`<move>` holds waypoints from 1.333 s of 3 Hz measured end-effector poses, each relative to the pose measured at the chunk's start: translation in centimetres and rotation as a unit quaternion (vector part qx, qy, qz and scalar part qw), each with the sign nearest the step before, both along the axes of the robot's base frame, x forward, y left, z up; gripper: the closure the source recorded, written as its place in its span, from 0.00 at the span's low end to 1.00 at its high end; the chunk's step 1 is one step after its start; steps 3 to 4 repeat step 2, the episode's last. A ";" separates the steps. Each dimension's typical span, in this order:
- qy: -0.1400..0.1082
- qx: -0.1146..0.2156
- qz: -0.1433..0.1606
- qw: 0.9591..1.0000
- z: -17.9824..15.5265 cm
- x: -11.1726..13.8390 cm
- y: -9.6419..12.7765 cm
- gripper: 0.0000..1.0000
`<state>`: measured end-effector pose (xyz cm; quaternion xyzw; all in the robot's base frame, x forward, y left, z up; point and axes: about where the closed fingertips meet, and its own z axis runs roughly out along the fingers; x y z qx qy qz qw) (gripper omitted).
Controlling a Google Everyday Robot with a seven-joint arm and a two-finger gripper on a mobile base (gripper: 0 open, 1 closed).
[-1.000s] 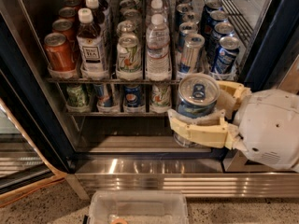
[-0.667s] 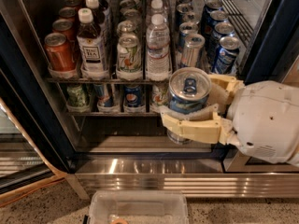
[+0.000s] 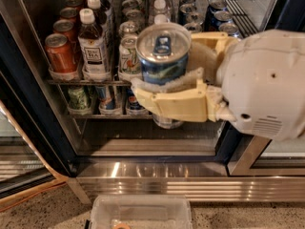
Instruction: Pick redbull can from top shelf of fridge
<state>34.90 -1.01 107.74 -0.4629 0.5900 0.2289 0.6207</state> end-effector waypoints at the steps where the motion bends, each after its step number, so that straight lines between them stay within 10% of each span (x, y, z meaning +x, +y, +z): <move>1: -0.026 -0.010 -0.008 1.000 1.7 -1.9 1.0 1.00; 4: -0.044 -0.018 -0.005 0.999 2.7 -2.1 1.9 1.00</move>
Offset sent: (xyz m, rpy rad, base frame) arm -0.0154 0.0093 0.0130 -0.0179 -0.0326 -0.0108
